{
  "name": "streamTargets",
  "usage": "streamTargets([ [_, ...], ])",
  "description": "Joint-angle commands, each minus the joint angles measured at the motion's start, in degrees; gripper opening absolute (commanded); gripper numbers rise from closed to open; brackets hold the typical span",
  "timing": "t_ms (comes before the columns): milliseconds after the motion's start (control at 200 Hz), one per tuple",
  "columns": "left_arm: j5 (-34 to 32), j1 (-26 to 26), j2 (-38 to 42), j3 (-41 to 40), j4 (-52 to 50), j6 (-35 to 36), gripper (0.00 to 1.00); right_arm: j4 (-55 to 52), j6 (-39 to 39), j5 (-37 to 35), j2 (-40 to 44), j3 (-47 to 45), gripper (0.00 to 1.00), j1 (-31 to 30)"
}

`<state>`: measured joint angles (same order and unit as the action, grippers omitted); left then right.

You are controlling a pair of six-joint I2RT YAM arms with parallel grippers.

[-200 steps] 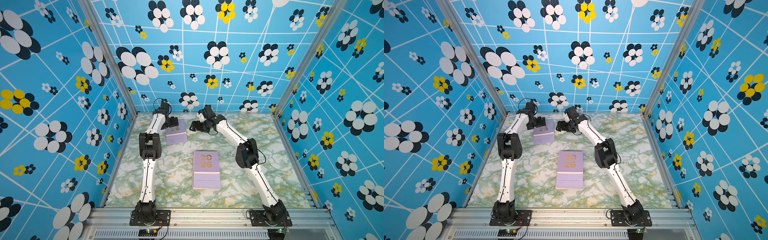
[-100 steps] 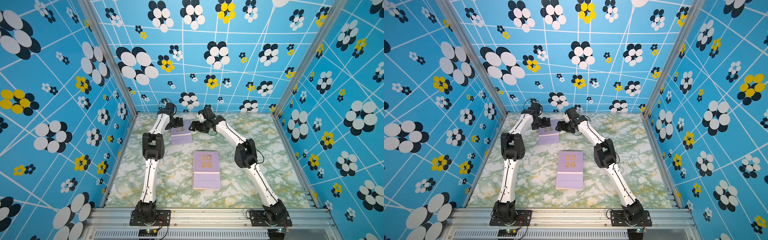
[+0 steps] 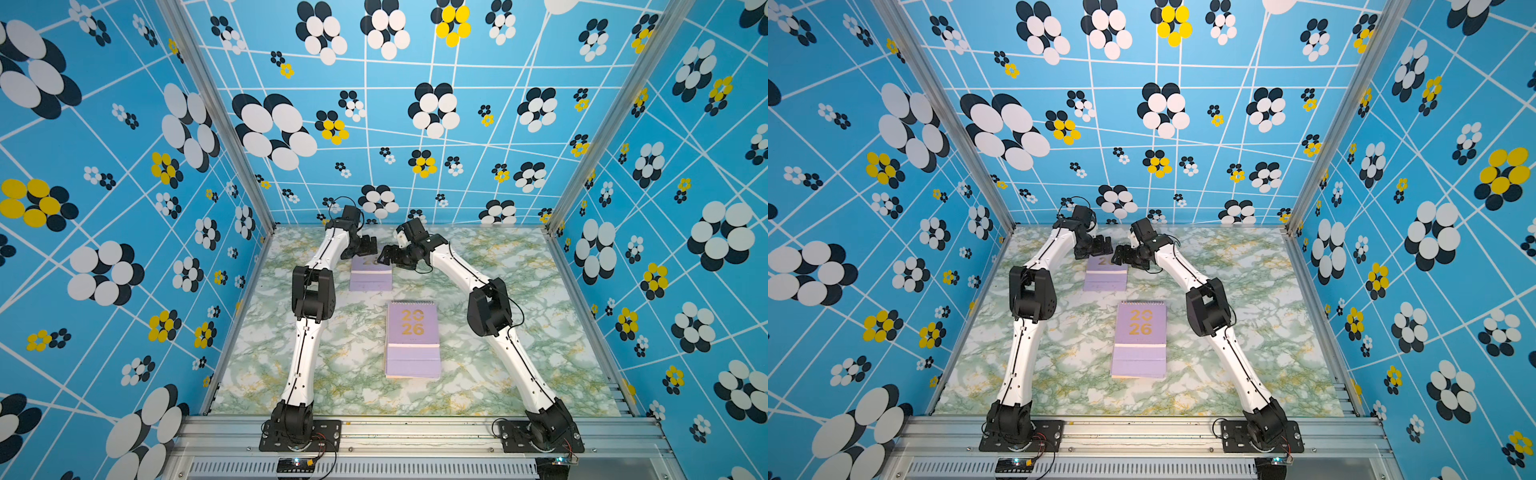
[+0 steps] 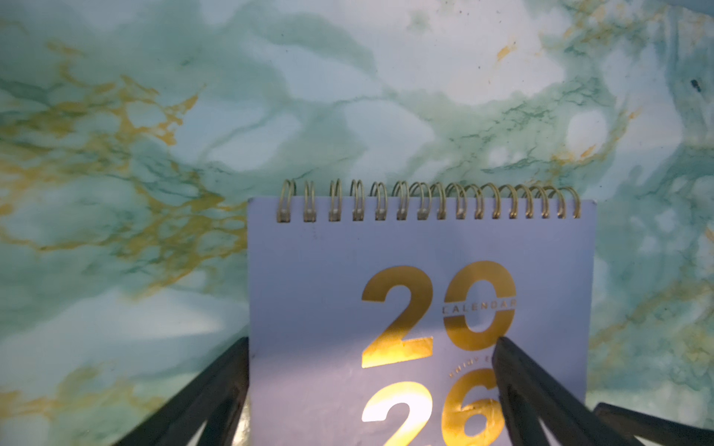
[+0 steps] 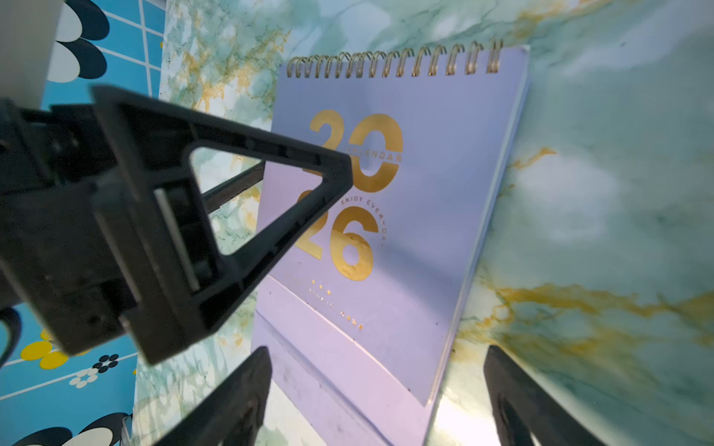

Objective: Stack the calendars
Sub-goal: Pick up the calendar at the center of the board.

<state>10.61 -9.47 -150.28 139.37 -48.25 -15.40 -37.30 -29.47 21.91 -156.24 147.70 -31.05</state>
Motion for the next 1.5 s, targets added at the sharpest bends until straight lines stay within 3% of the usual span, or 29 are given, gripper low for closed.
streamTargets([
  [0,2.2,-0.6,-2.7,0.3,-1.8,-0.9,0.97,-2.3,-1.1,-0.3,-0.7,0.5,0.87,-0.2],
  [840,5.1,-2.0,-1.1,-1.6,0.5,-2.1,0.97,-1.6,-4.5,2.1,-1.7,-0.4,0.87,-0.8],
  [1494,10.2,0.6,4.1,-8.6,5.9,-2.5,0.97,9.7,-5.8,6.6,5.8,-8.3,0.64,-0.7],
])
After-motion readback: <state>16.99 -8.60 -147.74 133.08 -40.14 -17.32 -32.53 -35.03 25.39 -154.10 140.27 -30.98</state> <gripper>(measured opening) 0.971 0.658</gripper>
